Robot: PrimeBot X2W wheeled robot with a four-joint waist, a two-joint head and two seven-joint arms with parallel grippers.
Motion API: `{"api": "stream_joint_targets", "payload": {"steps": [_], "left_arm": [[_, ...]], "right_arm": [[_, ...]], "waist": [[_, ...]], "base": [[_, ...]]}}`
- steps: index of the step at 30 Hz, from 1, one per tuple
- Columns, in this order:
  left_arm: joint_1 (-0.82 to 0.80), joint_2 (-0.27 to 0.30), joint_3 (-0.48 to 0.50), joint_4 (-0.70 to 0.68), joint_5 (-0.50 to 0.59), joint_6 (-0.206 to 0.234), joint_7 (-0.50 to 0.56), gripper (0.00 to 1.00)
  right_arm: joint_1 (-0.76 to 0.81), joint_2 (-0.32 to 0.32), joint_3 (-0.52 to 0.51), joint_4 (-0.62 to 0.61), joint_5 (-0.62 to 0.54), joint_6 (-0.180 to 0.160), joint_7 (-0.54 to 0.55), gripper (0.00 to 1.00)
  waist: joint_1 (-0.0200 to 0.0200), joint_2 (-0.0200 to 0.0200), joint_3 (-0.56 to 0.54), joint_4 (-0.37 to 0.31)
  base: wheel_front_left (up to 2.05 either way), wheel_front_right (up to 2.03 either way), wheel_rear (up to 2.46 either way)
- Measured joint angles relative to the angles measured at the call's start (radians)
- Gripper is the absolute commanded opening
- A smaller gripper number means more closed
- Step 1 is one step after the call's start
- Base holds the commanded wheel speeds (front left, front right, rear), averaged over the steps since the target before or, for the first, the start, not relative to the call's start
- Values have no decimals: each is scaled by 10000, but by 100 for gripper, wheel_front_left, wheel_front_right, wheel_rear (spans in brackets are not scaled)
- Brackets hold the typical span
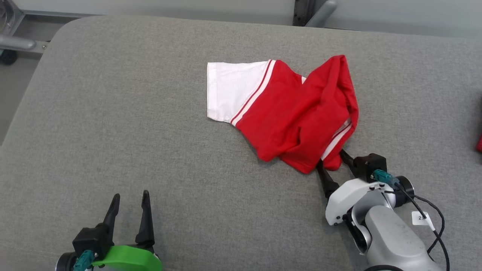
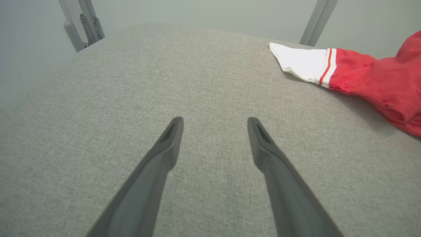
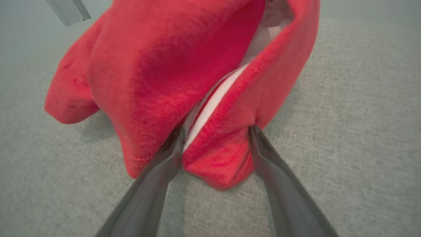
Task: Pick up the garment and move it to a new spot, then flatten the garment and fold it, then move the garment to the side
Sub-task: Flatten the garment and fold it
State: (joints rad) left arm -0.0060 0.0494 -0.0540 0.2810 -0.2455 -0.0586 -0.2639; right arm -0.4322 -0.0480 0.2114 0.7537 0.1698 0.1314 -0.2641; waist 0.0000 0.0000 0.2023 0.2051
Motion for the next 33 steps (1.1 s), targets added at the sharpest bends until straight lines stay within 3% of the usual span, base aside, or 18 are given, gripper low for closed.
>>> {"api": "stream_joint_targets", "payload": {"steps": [1, 2, 10, 20, 28, 33], "left_arm": [[-50, 0, -8, 0, -25, 0, 0, 100], [-79, 0, -12, -4, -58, 0, 0, 100], [-67, -2, -130, -17, -280, 2, 0, 100], [0, -2, -389, 94, -610, 2, 0, 100], [232, -2, -476, 224, -702, -2, 0, 100], [350, 0, -466, 234, -706, -21, 0, 100]], "right_arm": [[-58, -4, -81, 111, -65, 0, 0, 51], [-96, -4, -186, 171, -117, 0, 0, 0], [-314, -439, -930, -449, -1020, 0, 2, 0], [-1484, -1352, -612, -2226, -1574, 0, 15, 0], [-2583, -1091, 1043, -3584, -976, 0, 13, 0], [-3353, -587, 1200, -4479, -107, 0, 15, 0]], "waist": [[0, 0, 48, 53], [0, 0, 86, 93], [0, 0, -71, -61], [0, 0, -657, -445], [0, 0, -1088, -397], [0, 0, -1174, -218]], "base": [[0, 0, 0], [0, 0, 0], [0, 0, 0], [0, 0, 0], [0, 0, 0], [0, 0, 0]]}}
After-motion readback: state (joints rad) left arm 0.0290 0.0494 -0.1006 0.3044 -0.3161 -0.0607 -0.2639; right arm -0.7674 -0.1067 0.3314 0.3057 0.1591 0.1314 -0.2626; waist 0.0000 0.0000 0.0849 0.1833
